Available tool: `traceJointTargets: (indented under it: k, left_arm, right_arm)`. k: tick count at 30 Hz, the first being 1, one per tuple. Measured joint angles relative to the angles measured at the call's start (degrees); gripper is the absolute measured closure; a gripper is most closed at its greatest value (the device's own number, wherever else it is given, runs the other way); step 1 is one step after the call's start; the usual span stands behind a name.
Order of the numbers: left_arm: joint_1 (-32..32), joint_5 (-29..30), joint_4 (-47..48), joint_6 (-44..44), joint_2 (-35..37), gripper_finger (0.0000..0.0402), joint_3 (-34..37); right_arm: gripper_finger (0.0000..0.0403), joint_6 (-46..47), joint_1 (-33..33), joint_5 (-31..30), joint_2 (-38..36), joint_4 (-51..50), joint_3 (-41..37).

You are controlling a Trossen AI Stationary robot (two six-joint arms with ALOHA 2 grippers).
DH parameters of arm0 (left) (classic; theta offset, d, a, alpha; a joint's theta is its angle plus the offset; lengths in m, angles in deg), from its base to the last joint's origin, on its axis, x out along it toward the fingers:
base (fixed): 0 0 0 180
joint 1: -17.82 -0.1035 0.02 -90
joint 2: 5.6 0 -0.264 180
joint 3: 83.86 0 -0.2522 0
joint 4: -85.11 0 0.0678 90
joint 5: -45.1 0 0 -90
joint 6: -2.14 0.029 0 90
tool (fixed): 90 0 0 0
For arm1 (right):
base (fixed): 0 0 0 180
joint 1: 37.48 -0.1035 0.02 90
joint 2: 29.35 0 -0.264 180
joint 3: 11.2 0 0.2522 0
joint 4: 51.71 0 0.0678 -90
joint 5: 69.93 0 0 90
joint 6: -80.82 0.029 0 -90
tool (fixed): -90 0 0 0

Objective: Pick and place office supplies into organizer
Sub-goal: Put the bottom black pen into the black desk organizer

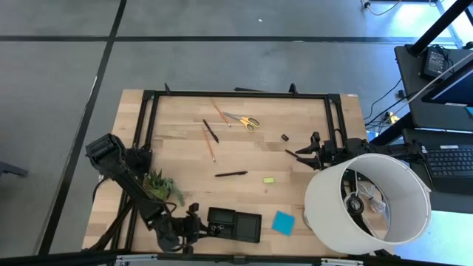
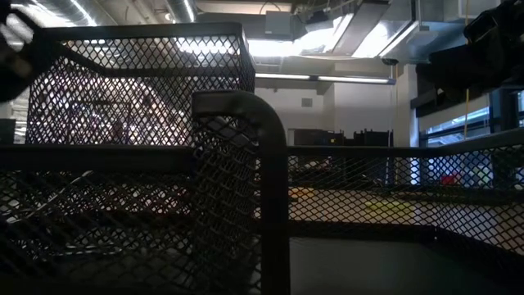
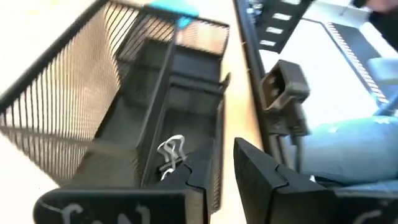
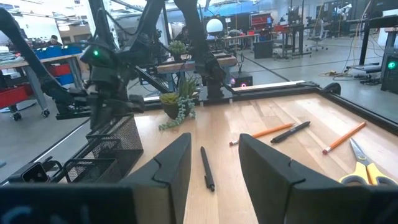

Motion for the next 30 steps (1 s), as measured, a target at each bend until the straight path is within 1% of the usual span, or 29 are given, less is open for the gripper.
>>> traceJointTargets:
  k: [5,8,15,19,21,23,27,30]
  left_arm:
    - [0.0,-0.1,0.0,7.4,5.5,0.0352,0.0]
    - [0.0,2.3,0.0,14.1,9.6,0.0352,0.0]
    - [-0.3,8.2,0.6,31.7,17.9,0.0348,0.0]
    - [-2.0,9.1,1.8,37.4,20.5,0.0340,0.0]
    - [-3.5,10.4,2.7,37.6,21.2,0.0335,0.0]
    - [-5.4,11.3,5.1,36.0,21.4,0.0330,0.0]
    - [-9.3,11.3,14.9,30.5,21.4,0.0319,0.0]
    - [-12.4,10.2,23.6,24.4,21.4,0.0312,0.0]
  right_arm:
    - [0.0266,0.7,0.0,0.0,0.0,0.1,0.0]
    - [0.0266,3.0,0.0,0.0,0.0,0.4,0.0]
    - [0.0266,3.0,0.0,0.0,0.0,-0.1,0.0]
    - [0.0266,2.9,0.0,0.0,0.0,-0.1,0.0]
    - [0.0266,2.9,0.0,0.0,0.0,-0.1,0.0]
    - [0.0266,2.9,0.0,0.0,0.0,-0.1,0.0]
    - [0.0266,2.8,0.0,0.0,0.0,-0.1,0.0]
    - [0.0266,3.0,0.0,0.0,0.0,-0.1,0.0]
